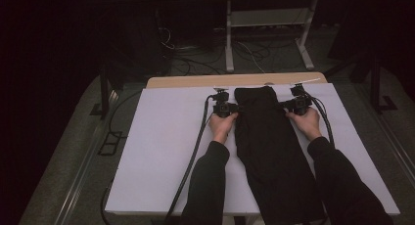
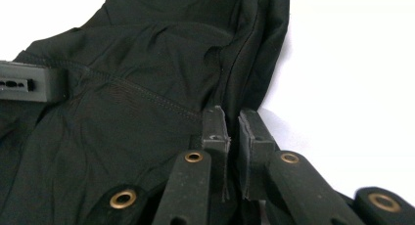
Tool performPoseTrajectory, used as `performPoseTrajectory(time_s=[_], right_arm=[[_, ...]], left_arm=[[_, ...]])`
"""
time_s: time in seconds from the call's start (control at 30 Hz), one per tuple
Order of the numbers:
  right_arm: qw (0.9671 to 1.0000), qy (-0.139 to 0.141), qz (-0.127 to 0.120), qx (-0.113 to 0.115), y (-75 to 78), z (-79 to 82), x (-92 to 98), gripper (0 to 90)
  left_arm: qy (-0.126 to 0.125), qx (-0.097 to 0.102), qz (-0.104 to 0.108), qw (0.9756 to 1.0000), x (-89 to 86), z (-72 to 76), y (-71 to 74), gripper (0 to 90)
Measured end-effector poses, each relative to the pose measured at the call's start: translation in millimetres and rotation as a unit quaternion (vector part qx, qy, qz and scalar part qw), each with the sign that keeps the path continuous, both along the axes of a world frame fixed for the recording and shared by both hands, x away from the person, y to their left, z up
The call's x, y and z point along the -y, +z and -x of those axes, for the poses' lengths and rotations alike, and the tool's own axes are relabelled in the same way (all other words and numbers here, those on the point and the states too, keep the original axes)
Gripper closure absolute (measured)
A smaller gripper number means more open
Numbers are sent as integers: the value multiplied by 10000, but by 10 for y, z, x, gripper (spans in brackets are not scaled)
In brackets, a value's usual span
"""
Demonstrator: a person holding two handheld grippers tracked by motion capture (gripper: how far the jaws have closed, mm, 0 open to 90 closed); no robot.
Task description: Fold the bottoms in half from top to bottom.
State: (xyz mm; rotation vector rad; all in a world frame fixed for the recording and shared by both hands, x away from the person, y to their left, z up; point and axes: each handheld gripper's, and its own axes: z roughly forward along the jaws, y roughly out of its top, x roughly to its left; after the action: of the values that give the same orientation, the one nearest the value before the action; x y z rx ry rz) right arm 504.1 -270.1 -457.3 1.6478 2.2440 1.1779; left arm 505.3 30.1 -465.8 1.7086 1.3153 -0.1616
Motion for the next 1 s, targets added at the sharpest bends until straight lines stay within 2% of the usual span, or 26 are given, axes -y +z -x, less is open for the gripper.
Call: performPoseTrajectory(time_s=[0.13,0.33,0.43,0.5,0.67,0.8,1.0], right_arm=[[10000,53,-46,32,22,23,4,823],[9993,62,-313,198,104,100,62,823],[9985,94,-445,319,131,172,97,822],[9975,65,-619,340,120,241,151,823],[9969,75,-711,324,120,318,198,822],[9955,44,-888,340,134,384,251,822],[9943,38,-1008,344,155,465,290,822]], left_arm=[[-113,111,15,9999,-3,13,23,863],[-234,218,21,9995,2,47,72,867],[-337,373,-1,9987,23,105,100,867],[-384,483,16,9981,29,154,94,867],[-407,557,36,9976,20,232,72,867],[-420,666,-31,9969,17,281,108,867],[-448,790,29,9959,12,347,181,867]])
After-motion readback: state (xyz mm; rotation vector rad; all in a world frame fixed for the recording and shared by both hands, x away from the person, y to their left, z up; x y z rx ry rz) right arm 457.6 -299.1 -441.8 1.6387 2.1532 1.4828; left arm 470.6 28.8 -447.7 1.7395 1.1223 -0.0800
